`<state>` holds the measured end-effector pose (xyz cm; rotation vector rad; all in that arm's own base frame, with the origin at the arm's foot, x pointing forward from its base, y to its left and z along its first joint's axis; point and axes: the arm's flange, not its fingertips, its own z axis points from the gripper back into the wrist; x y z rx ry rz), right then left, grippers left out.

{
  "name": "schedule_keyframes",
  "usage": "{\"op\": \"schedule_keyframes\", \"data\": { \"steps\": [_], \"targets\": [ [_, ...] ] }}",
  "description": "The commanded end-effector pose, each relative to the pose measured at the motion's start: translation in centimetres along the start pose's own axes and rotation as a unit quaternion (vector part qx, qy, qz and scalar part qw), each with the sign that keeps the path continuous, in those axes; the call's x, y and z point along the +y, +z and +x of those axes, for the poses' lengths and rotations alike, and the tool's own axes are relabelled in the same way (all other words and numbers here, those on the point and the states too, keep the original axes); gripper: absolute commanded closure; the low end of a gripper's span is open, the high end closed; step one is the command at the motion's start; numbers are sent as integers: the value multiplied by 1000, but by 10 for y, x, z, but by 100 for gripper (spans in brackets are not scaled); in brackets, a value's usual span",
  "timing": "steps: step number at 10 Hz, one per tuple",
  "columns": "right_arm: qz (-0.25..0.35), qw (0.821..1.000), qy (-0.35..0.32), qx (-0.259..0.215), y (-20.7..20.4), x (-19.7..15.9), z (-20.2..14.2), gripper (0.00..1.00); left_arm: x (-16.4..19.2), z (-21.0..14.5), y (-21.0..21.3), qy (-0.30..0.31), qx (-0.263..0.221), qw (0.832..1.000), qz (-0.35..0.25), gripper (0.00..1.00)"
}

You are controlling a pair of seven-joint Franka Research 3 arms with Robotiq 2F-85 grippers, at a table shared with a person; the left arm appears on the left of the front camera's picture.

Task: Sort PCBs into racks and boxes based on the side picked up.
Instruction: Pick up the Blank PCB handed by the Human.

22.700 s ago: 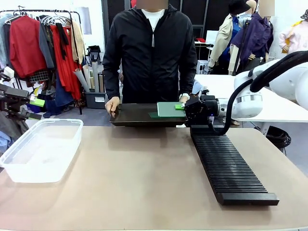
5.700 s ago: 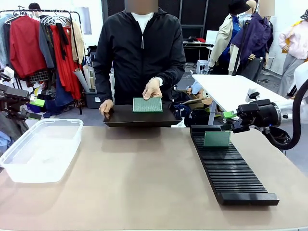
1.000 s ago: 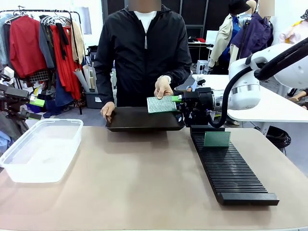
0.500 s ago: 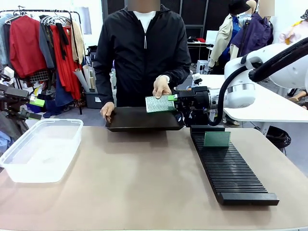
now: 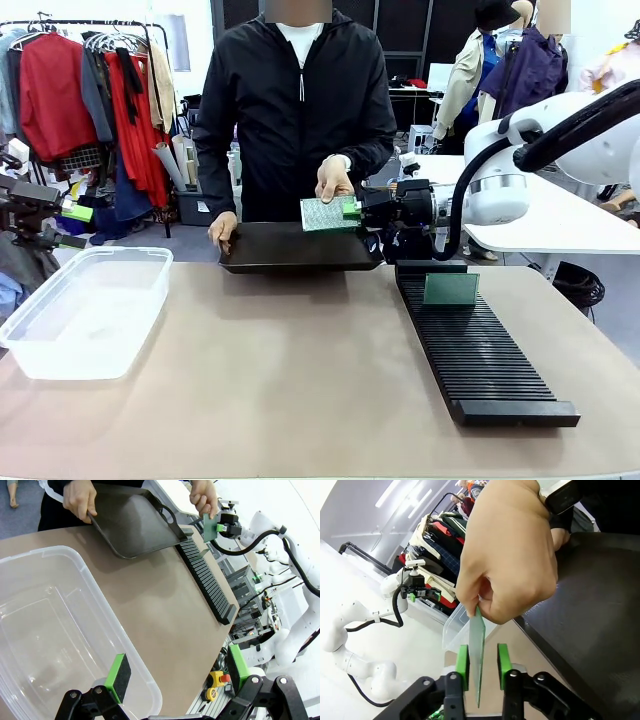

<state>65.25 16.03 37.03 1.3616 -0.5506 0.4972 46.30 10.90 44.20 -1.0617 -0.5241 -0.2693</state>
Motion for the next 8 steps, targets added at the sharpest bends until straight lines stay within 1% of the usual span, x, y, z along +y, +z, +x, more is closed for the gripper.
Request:
{"op": "schedule_keyframes", "data": {
  "steps": [1, 5, 7, 8],
  "targets": [
    [-3, 1000, -12, -21, -10, -2, 11, 100, -2, 1, 1, 2, 0, 1000, 0, 0],
    [-8, 999, -24, -35, -13, -4, 16, 100, -2, 1, 1, 2, 0, 1000, 0, 0],
    [-13, 999, -26, -22, -10, -4, 14, 100, -2, 1, 1, 2, 0, 1000, 0, 0],
    [-2, 1000, -13, -17, -6, -2, 4, 100, -2, 1, 1, 2, 0, 1000, 0, 0]
  ]
}}
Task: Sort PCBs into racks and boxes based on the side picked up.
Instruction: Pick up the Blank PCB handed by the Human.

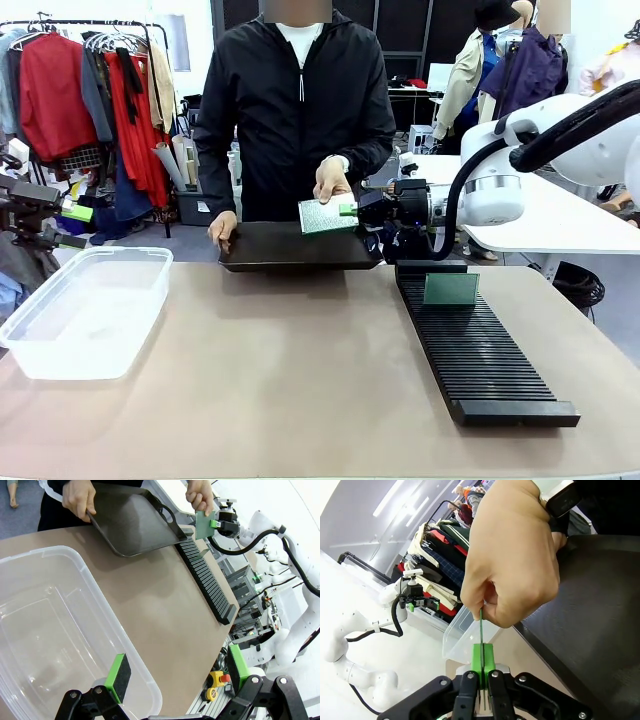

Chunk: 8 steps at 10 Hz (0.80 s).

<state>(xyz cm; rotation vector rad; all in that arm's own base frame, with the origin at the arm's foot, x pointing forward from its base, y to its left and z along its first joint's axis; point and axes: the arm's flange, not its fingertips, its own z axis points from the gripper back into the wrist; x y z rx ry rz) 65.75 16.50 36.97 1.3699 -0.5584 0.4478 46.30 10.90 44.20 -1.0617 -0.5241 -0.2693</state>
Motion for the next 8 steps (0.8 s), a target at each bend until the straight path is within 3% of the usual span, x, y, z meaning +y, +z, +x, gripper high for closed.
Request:
{"op": "schedule_keyframes", "data": {
  "steps": [1, 8],
  "targets": [
    [2, 1000, 2, 0, -1, 1, 0, 100, -2, 1, 1, 2, 0, 1000, 0, 0],
    [2, 1000, 2, 0, -1, 1, 0, 100, -2, 1, 1, 2, 0, 1000, 0, 0]
  ]
}}
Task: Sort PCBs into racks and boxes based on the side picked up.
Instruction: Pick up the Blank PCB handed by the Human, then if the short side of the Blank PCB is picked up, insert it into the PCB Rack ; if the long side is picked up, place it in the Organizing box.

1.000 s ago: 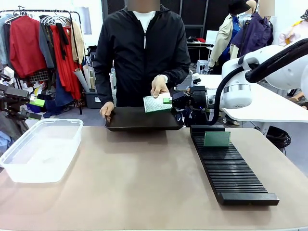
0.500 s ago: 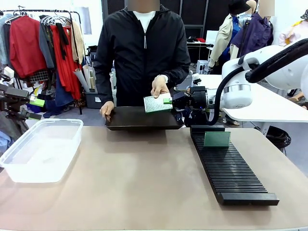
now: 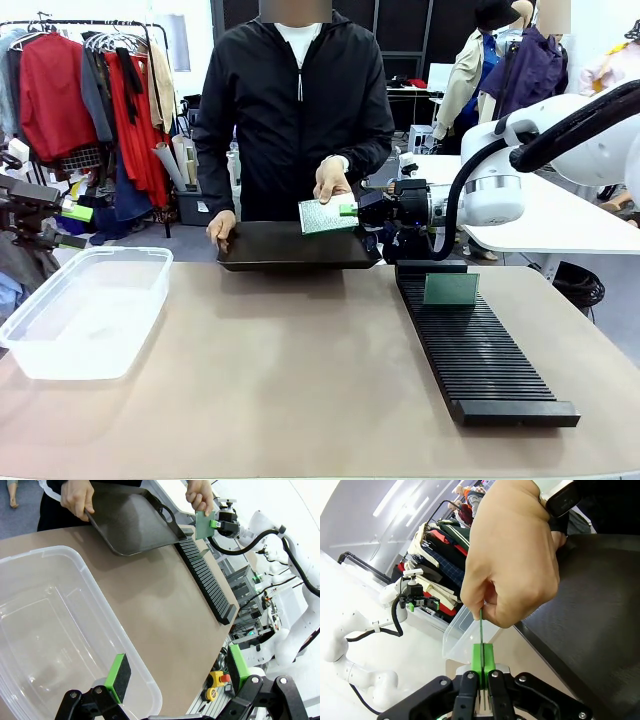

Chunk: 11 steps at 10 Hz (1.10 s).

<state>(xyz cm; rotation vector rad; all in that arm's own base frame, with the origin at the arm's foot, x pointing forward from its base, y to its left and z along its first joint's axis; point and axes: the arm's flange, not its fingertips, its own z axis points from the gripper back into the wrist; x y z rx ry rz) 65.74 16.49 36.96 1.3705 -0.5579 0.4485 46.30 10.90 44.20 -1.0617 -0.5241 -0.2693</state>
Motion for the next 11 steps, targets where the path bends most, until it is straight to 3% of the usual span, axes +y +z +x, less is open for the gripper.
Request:
{"op": "schedule_keyframes", "data": {
  "steps": [1, 11],
  "targets": [
    [2, 1000, 2, 0, -1, 1, 0, 100, -2, 1, 1, 2, 0, 1000, 0, 0],
    [2, 1000, 2, 0, -1, 1, 0, 100, -2, 1, 1, 2, 0, 1000, 0, 0]
  ]
}}
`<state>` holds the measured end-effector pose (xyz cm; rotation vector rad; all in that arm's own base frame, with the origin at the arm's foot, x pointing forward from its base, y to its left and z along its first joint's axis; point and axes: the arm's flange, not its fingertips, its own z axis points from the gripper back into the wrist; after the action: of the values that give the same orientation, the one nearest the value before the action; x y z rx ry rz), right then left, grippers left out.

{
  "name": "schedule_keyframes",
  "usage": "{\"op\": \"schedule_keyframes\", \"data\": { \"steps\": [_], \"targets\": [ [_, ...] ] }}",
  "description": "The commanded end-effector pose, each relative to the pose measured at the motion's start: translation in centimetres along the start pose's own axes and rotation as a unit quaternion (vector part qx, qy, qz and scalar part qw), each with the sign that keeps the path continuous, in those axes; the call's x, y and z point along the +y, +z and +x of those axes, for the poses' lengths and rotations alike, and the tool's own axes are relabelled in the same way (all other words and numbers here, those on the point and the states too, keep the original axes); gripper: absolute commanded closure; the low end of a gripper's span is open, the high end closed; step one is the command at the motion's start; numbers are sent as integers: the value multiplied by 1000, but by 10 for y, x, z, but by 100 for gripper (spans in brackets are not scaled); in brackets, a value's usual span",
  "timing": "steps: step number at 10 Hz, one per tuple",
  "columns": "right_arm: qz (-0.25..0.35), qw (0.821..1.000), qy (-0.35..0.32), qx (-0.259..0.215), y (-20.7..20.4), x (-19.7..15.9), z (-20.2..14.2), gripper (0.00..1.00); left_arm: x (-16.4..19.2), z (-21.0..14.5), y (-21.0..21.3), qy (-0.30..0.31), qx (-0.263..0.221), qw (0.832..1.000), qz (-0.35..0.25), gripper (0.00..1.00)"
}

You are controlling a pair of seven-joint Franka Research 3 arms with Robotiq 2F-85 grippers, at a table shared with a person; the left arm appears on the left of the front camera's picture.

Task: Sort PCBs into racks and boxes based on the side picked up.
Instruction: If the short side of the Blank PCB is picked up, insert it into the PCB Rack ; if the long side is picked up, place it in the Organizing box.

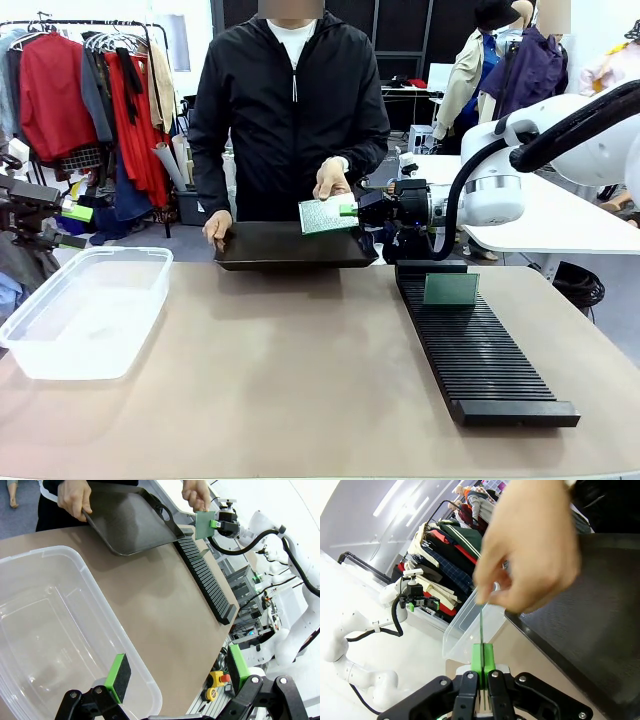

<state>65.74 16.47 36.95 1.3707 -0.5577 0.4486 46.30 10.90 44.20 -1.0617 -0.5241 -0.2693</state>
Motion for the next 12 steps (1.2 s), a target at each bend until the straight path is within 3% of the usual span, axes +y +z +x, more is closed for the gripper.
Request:
{"op": "schedule_keyframes", "data": {
  "steps": [1, 12],
  "targets": [
    [2, 1000, 2, 0, -1, 1, 0, 100, -2, 1, 1, 2, 0, 1000, 0, 0],
    [0, 1000, 0, 0, 0, 0, 0, 100, -2, 1, 1, 2, 0, 1000, 0, 0]
  ]
}}
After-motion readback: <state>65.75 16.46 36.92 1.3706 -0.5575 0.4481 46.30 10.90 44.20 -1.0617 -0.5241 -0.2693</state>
